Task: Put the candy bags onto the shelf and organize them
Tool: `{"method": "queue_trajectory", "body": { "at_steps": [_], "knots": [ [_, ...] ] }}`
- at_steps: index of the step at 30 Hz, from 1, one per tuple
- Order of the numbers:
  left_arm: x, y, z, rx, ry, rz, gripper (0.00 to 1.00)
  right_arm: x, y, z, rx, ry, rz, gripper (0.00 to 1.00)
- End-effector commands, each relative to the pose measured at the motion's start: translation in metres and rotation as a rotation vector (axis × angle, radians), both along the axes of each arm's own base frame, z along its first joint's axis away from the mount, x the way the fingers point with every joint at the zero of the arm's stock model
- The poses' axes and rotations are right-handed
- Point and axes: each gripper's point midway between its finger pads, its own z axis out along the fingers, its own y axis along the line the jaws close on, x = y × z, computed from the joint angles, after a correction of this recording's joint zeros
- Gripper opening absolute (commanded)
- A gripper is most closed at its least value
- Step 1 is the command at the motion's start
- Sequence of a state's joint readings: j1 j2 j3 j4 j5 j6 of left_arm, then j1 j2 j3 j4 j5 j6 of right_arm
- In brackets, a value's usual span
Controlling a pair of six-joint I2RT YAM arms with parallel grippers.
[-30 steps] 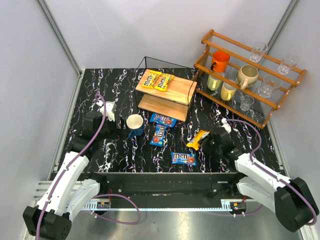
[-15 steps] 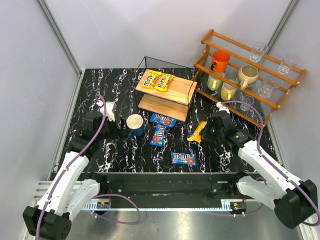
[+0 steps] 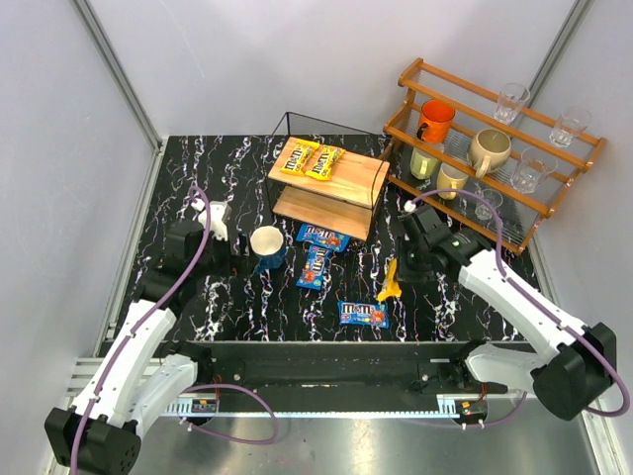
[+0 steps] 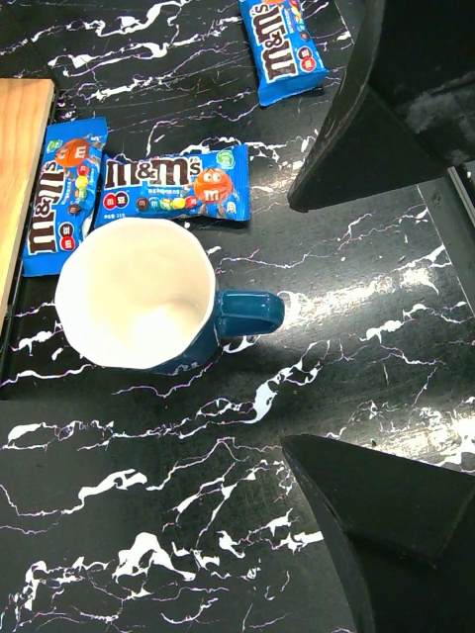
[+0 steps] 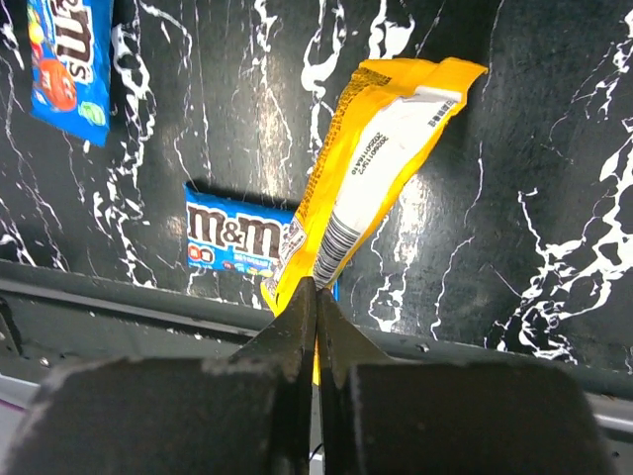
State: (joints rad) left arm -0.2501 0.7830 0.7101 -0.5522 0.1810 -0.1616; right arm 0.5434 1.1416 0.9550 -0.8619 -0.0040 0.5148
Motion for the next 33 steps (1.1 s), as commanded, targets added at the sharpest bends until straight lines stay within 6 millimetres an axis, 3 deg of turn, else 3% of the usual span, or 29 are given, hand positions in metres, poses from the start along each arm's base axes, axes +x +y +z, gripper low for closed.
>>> {"method": "queue_trajectory", "body": {
  "at_steps": [1, 7, 17, 33],
  "knots": [
    [0.008, 0.000, 0.020, -0.004, -0.058, 0.012, 0.99, -0.007, 0.002, 0.008, -0.105, 0.025, 0.072, 0.00],
    [0.008, 0.000, 0.020, -0.004, -0.061, 0.012, 0.99, -0.013, 0.019, -0.001, -0.176, 0.066, 0.157, 0.00],
    [0.007, -0.001, 0.021, -0.004, -0.064, 0.009, 0.99, -0.006, 0.034, -0.016, -0.314, 0.080, 0.228, 0.00],
    [-0.006, 0.002, 0.042, -0.022, -0.101, 0.014, 0.99, -0.006, 0.063, -0.047, -0.500, 0.145, 0.363, 0.00]
  ]
}}
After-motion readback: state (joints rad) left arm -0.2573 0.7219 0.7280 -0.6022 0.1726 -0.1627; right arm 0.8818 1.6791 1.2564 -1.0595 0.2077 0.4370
